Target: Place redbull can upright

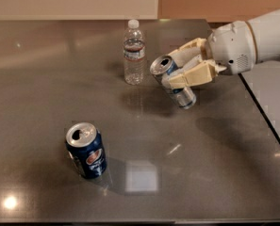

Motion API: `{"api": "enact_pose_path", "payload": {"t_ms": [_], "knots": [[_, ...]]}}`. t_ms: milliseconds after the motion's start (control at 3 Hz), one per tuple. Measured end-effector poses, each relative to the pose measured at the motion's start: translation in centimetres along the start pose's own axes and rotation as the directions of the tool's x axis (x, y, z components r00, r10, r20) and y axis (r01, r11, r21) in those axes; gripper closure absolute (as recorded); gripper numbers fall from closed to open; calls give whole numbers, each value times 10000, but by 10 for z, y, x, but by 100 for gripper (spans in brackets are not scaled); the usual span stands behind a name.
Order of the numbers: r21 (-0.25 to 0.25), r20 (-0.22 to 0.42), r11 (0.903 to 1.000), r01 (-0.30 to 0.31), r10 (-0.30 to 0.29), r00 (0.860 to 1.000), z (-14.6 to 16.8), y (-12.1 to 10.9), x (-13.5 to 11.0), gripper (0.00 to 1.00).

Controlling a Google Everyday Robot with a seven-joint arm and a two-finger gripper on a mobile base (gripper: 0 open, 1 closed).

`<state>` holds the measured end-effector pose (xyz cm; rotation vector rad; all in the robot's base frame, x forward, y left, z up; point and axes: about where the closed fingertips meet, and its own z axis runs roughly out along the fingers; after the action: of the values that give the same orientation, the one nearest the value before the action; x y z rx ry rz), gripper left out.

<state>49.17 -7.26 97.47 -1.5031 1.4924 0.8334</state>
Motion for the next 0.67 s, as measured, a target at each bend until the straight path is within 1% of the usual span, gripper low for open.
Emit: {"api": "enact_pose_path", "payload": {"t_ms": [333, 667], "knots": [[229, 1454, 9987, -451, 413, 9885, -1, 3, 7, 100], [431, 2549, 9963, -742, 609, 9650, -8, 3, 17, 100]]}}
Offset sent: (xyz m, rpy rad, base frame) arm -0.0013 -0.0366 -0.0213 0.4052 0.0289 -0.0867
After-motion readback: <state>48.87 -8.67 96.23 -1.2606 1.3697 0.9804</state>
